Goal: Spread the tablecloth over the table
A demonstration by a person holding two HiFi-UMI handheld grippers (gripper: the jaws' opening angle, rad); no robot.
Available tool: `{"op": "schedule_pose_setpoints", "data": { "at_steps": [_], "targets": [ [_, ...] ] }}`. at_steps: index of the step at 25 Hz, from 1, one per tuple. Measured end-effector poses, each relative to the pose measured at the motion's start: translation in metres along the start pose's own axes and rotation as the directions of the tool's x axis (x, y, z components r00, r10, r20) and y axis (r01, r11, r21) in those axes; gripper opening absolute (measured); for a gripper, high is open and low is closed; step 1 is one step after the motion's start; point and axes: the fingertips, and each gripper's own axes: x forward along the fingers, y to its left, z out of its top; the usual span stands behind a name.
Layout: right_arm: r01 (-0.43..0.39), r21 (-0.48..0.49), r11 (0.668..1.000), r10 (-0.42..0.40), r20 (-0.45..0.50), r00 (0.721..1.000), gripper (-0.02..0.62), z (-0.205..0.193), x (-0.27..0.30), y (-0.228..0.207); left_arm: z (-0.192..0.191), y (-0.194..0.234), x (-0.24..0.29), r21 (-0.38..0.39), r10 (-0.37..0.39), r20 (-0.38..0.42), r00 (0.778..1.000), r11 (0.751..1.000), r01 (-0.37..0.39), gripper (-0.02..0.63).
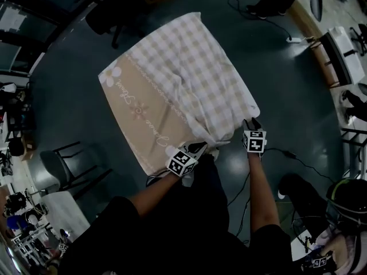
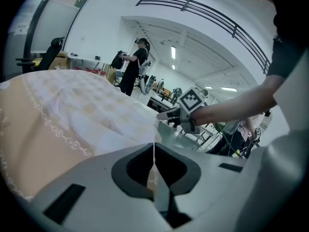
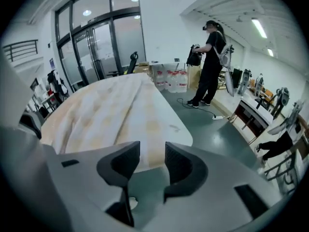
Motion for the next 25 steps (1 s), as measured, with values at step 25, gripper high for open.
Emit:
{"op": "schedule_pose_setpoints", "data": {
  "at_steps": [25],
  "targets": [
    [0.178,-0.125,0.976,-0.179,0.006,0.984,0.035,0.024,0.017,-0.116,-0.099,0.051,-0.032,0.047,0.112,-0.165,0.980,0.993,-0.105,0.018]
  ]
}}
